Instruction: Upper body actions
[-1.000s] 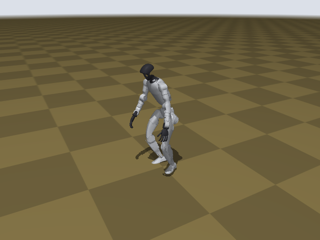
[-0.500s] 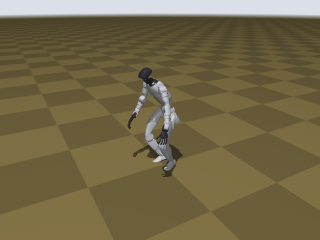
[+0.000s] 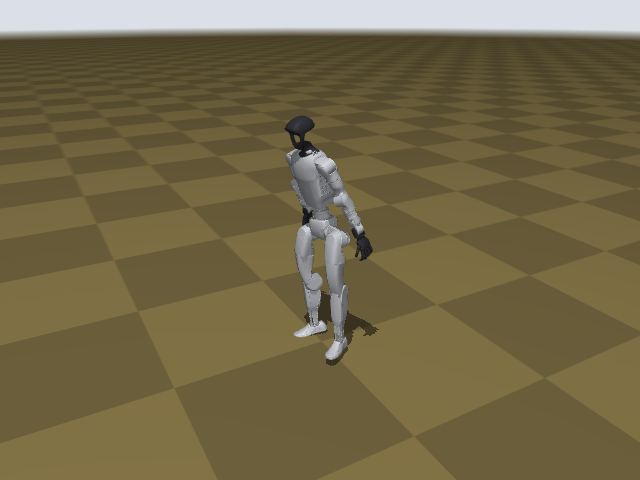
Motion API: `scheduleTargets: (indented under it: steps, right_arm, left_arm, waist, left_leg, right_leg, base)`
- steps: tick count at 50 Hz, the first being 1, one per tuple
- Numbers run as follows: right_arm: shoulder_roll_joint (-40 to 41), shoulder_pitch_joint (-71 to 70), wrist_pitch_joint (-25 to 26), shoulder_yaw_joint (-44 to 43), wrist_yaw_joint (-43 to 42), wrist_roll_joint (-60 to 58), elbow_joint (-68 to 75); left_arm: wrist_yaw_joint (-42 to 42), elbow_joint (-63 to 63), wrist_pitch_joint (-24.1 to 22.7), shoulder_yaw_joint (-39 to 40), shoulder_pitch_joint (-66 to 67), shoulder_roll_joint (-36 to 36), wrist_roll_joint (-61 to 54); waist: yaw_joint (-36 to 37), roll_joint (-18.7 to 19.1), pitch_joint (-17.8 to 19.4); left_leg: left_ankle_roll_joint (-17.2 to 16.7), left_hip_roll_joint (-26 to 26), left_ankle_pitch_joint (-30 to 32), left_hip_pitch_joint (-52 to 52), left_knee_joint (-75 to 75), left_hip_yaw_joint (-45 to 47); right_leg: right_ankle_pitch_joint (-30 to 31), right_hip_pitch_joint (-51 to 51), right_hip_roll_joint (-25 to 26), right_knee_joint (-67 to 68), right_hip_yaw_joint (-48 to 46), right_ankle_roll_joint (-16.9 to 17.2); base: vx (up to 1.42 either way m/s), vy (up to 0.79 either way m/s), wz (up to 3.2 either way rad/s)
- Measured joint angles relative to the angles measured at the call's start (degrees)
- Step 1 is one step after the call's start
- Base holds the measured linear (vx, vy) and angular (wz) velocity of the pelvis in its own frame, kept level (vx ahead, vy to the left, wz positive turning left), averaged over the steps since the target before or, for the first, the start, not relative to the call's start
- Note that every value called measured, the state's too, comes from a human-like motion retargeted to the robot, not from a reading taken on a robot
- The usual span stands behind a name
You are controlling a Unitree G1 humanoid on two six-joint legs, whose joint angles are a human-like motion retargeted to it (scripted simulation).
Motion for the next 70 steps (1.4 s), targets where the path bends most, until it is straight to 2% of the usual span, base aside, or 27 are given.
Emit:
scheduleTargets:
  steps: [5, 12, 22, 30, 33, 37, 40, 45, 48, 55, 63, 70]
  right_arm:
    - [0.90, 0.37, -1.31, -1.46, 2.15, 4.72, -0.04]
    - [1.44, -3.93, -2.47, 3.68, 5.71, 0.32, -7.67]
    - [1.27, -14.40, -5.01, 12.76, 10.25, -1.73, -17.83]
    - [3.16, -23.00, -6.07, 14.81, 10.97, 0.99, -18.02]
    - [3.48, -26.67, -6.60, 15.29, 10.94, 1.83, -18.29]
    - [1.75, -33.40, -7.95, 16.06, 10.99, 2.49, -20.74]
    - [0.55, -38.15, -8.77, 16.88, 11.33, 0.86, -21.81]
    - [-0.55, -47.23, -9.15, 17.34, 12.46, -1.78, -22.63]
    - [-1.93, -50.07, -9.66, 17.33, 11.94, -1.13, -23.66]
    - [-5.47, -56.34, -9.95, 18.58, 10.69, -2.65, -24.39]
    - [-6.73, -56.53, -10.54, 18.02, 7.77, -3.78, -23.10]
    - [-6.42, -53.79, -8.07, 17.21, 10.84, -6.73, -20.55]
  left_arm:
    - [-2.69, -0.86, 0.95, 0.45, 0.46, 1.34, -0.53]
    - [-2.83, -4.50, 2.53, 0.93, -4.03, 3.33, -3.95]
    - [-2.96, -9.31, 1.66, -1.45, -13.41, 3.59, -8.61]
    - [-1.12, -8.31, 1.37, -4.22, -21.60, 4.86, -6.77]
    - [-0.68, -8.39, 0.90, -4.42, -25.04, 5.08, -7.37]
    - [-0.36, -10.47, 0.15, -6.92, -31.80, 6.81, -8.36]
    - [-0.78, -11.94, -0.05, -7.69, -35.47, 8.89, -8.37]
    - [-2.49, -12.34, 1.34, -6.93, -43.79, 13.74, -6.37]
    - [-1.82, -13.00, 1.82, -9.19, -48.01, 16.36, -6.29]
    - [0.21, -15.07, 1.69, -10.96, -56.19, 20.03, -5.20]
    - [0.76, -14.64, 1.71, -12.57, -57.21, 22.10, -2.10]
    - [1.20, -15.64, 3.16, -9.82, -52.69, 20.70, -3.73]
  waist:
    - [-0.73, 0.53, -0.61]
    - [-0.27, 0.47, -2.11]
    - [-0.13, 0.71, -1.25]
    - [0.37, 0.62, 0.17]
    - [1.30, 0.39, 1.36]
    - [3.03, 0.52, 5.37]
    - [3.58, 1.25, 6.00]
    - [3.60, 2.53, 7.36]
    - [4.06, 3.16, 7.97]
    - [5.99, 3.07, 9.21]
    - [7.12, 4.01, 10.36]
    - [6.67, 3.53, 10.36]
  left_leg:
    - [0.26, 0.20, -0.24, 0.49, 0.82, -1.30]
    - [0.26, 0.19, -0.17, 0.47, 1.16, -1.14]
    - [0.31, 0.35, -0.36, 1.00, 2.13, -0.67]
    - [-0.05, 1.57, -1.51, -0.61, 4.88, 0.53]
    - [-0.75, 3.16, -3.92, -4.88, 10.55, 0.97]
    - [-1.46, 6.50, -9.97, -15.03, 24.92, 0.31]
    - [-1.53, 9.47, -14.42, -22.76, 34.56, 0.41]
    - [-1.53, 13.89, -22.38, -38.61, 53.47, -1.85]
    - [-1.07, 15.15, -25.46, -45.83, 61.51, -3.31]
    - [0.65, 18.35, -31.75, -59.59, 77.85, -2.58]
    - [1.19, 19.28, -35.10, -63.38, 85.39, -3.43]
    - [-0.04, 18.73, -31.82, -57.05, 76.98, -3.63]
  right_leg:
    - [-0.51, 1.70, 0.95, -0.11, -1.19, -0.56]
    - [-0.21, 1.73, 0.94, -0.25, -1.20, -0.88]
    - [-1.08, 0.97, 0.56, 2.88, 0.70, -0.78]
    - [-3.74, -1.43, -0.35, 7.94, 2.03, -0.25]
    - [-5.86, -5.75, -1.27, 12.87, 3.88, 0.10]
    - [-10.80, -15.01, -3.14, 24.60, 6.58, 1.11]
    - [-14.38, -23.38, -2.65, 33.32, 9.90, 1.55]
    - [-20.09, -37.39, 0.12, 47.65, 12.40, 0.37]
    - [-22.23, -43.51, 1.35, 54.06, 11.51, -0.80]
    - [-26.22, -58.02, 3.77, 68.72, 10.27, -5.22]
    - [-29.45, -61.60, 4.34, 76.52, 8.69, -7.61]
    - [-27.37, -55.52, 3.65, 68.84, 9.99, -5.80]
  base:
    - [0.05, 0.05, 0.18]
    - [0.00, 0.05, -0.02]
    - [-0.01, 0.02, -0.04]
    - [-0.03, -0.02, -0.03]
    - [-0.15, -0.11, -0.16]
    - [-0.34, -0.13, -0.13]
    - [-0.24, -0.08, -0.42]
    - [-0.25, -0.08, -0.37]
    - [-0.18, -0.16, 0.03]
    - [-0.10, -0.07, -0.15]
    - [0.00, 0.00, 0.00]
    - [0.00, 0.00, 0.00]
